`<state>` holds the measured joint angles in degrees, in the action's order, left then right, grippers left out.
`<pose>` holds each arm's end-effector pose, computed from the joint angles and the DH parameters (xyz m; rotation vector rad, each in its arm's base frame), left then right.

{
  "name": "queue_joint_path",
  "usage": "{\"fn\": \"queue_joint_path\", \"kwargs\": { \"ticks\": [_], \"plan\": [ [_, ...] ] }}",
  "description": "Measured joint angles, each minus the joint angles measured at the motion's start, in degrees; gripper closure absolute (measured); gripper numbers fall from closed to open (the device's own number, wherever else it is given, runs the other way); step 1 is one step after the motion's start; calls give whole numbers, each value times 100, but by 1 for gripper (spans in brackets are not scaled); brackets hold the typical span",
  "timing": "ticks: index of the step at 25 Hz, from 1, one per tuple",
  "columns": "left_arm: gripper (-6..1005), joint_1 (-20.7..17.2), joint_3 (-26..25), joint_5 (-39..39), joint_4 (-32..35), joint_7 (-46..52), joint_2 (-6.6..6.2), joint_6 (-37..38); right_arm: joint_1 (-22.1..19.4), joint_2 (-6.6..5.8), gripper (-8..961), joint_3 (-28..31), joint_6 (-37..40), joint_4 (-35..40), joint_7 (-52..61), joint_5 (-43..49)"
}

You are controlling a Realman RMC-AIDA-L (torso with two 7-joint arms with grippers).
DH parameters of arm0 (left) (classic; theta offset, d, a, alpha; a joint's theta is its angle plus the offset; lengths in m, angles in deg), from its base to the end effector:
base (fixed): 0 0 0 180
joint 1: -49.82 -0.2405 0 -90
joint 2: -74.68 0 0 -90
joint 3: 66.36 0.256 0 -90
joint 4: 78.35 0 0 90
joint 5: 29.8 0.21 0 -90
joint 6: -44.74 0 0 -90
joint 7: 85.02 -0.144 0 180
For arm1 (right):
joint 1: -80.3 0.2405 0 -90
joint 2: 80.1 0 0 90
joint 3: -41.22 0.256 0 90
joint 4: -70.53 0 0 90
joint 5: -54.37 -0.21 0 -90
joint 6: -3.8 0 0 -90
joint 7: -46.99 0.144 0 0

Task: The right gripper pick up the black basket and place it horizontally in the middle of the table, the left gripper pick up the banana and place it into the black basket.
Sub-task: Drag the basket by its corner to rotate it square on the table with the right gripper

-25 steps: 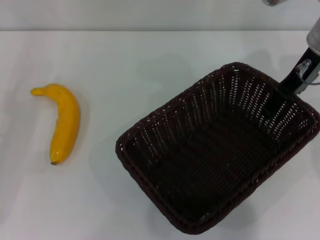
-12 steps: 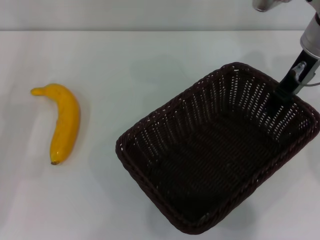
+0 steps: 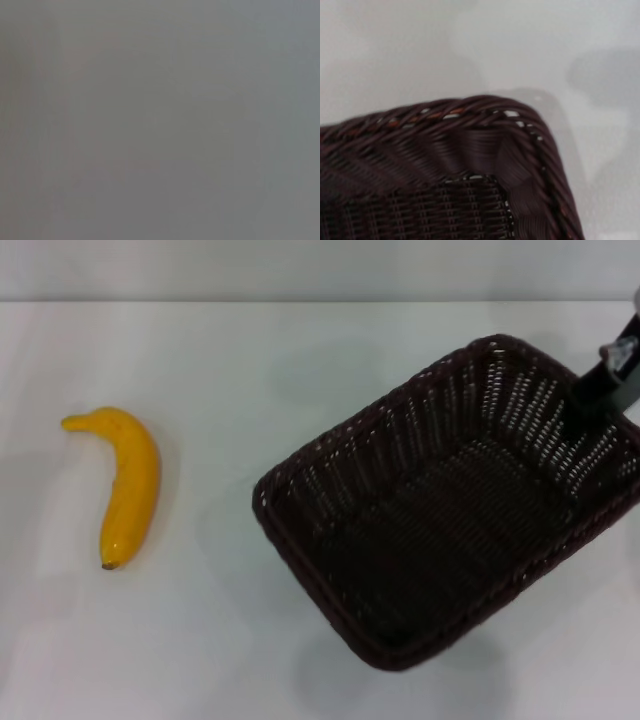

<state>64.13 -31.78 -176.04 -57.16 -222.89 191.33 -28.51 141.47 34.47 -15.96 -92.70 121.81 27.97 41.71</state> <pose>-0.3974 0.2823 0.1458 -1.1184 -0.5747 -0.9626 0.1530 0.4243 0.0459 -2.2349 1.3721 -0.6531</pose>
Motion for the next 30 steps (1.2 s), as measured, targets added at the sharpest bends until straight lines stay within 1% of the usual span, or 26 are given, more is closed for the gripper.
{"fn": "queue_joint_path", "kwargs": {
  "ticks": [2,6,8,10,13,16,18,24,27,30],
  "plan": [
    [137,87,-275,0,0,-11,-18,14,-124,8,765,61,-80,166,406,-18],
    [138,214,-826,-17,-12,-207,-79,40,-592,71,767,222,-152,734,1484,-196],
    [138,308,-1201,-55,-24,-384,-65,41,-812,84,768,168,-184,952,1960,-480],
    [138,384,-1424,-84,-24,-484,-56,43,-988,86,769,9,-294,1160,2358,-681],
    [138,492,-1491,-87,-49,-593,-99,82,-1202,97,770,-377,-427,1605,2871,-871],
    [138,560,-1495,-71,-36,-631,-136,219,-1318,102,781,-782,-446,1975,3315,-1122],
    [138,595,-1483,-56,-27,-636,-161,274,-1378,110,789,-993,-431,2095,3527,-1233],
    [138,666,-1466,-37,-15,-651,-207,329,-1653,129,798,-1894,-157,2384,4215,-1523],
    [138,713,-1467,-34,-13,-698,-239,337,-1749,107,809,-1980,-117,2598,4245,-1518],
    [138,763,-1468,-35,-11,-793,-255,386,-1756,69,809,-1921,-127,2595,4099,-1520]
  ]
}}
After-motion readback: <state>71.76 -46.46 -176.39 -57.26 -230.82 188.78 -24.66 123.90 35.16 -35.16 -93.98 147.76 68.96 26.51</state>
